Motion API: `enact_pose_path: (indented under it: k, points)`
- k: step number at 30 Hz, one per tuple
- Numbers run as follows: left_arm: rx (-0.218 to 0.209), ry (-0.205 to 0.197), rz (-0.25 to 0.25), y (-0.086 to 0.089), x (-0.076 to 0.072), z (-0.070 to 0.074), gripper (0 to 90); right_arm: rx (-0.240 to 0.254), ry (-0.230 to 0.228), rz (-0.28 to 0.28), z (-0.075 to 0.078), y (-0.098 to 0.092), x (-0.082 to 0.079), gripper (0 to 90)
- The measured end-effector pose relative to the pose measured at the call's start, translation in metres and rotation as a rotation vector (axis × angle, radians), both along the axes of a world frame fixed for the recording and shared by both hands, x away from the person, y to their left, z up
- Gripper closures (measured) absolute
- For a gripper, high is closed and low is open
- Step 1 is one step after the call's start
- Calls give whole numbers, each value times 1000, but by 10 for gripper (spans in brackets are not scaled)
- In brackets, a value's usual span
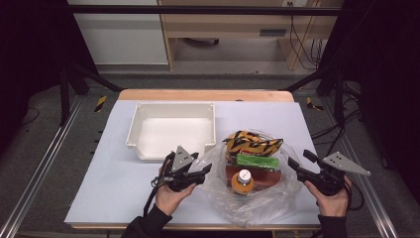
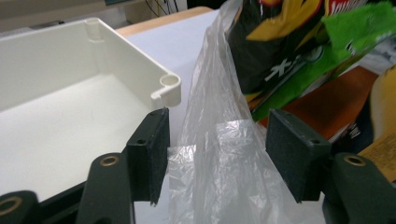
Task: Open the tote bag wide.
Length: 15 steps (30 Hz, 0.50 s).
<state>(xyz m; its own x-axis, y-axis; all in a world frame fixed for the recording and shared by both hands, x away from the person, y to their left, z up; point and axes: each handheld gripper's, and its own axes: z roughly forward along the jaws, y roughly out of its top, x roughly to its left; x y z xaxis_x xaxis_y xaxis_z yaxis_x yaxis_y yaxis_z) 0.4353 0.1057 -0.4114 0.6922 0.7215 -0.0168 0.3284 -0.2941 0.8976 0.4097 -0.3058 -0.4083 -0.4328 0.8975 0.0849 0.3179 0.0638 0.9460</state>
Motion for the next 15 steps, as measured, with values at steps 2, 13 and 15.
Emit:
enact_pose_path:
  k: [2,13,15]
  points:
    - [-8,-8,2,3,-1,6,381,-2,-14,23,9,3,-2,344]
    - [1,-4,57,38,2,19,285,-38,-42,117,38,34,-5,373]
    - [2,-1,79,49,2,17,273,-47,-27,117,36,39,-3,366]
